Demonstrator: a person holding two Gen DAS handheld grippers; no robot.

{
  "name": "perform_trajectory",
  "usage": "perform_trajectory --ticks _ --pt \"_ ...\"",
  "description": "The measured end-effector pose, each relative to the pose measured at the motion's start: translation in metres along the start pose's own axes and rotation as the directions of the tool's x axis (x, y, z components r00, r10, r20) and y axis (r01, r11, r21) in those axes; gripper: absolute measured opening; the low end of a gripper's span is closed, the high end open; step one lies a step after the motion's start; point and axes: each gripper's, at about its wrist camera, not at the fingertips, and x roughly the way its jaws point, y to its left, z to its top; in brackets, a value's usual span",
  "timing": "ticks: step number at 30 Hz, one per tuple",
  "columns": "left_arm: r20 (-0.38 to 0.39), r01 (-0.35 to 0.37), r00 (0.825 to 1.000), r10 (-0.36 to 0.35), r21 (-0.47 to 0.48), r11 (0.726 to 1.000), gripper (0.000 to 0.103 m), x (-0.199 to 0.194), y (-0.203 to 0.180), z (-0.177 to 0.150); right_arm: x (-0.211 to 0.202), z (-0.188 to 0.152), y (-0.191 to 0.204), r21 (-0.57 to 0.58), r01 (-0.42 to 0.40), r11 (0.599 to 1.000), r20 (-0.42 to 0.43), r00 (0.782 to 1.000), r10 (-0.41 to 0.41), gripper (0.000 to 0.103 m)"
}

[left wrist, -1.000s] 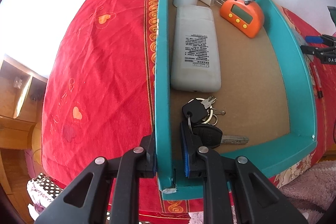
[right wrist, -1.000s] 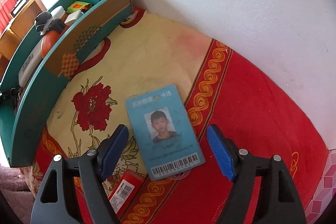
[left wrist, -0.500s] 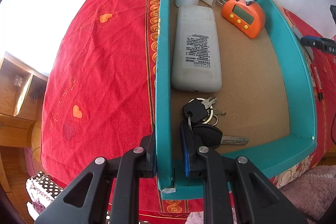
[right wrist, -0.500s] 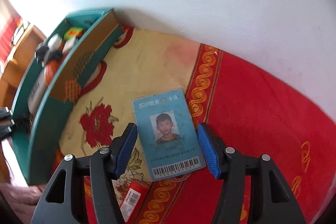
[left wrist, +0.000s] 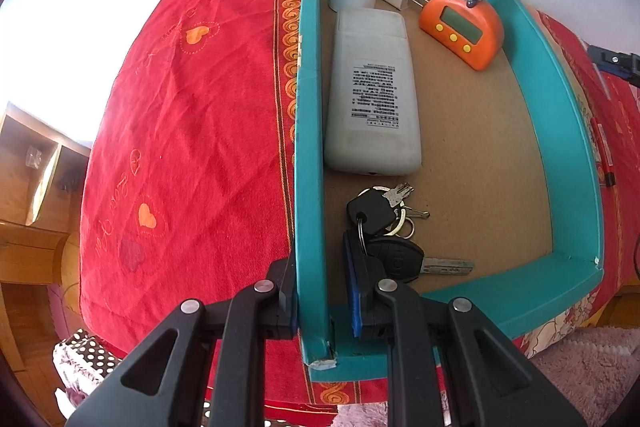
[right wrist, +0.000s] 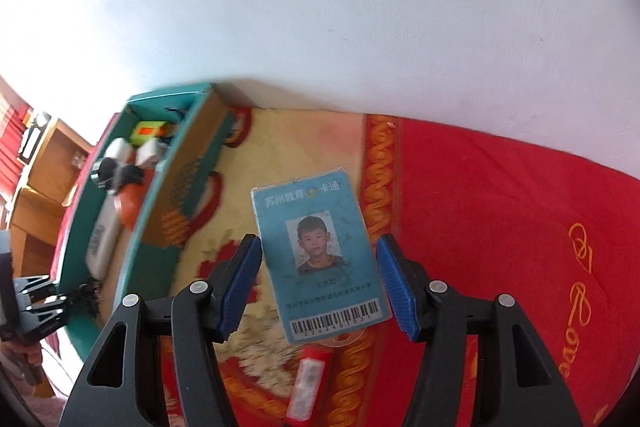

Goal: Organize objects
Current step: 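Carry the blue ID card with the right gripper into the tray and release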

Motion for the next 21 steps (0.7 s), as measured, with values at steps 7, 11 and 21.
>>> perform_trajectory --ticks 7,11,21 --pt "0.008 -0.001 1.0 0.001 0.0 1.0 0.015 -0.002 0.001 0.0 -0.027 -0.015 0.032 -0.023 -0.038 0.999 0.029 0.999 0.039 0.061" --pt "0.014 0.0 1.0 0.0 -0.001 1.0 0.015 0.0 0.002 -0.001 -0.04 -0.019 0.059 -0.071 -0.074 0.995 0.033 0.997 0.076 0.061" --pt "0.016 0.003 1.0 -0.002 -0.02 1.0 0.015 -0.002 0.001 -0.003 -0.02 -0.028 0.159 -0.228 -0.176 0.958 -0.042 0.984 0.171 0.061"
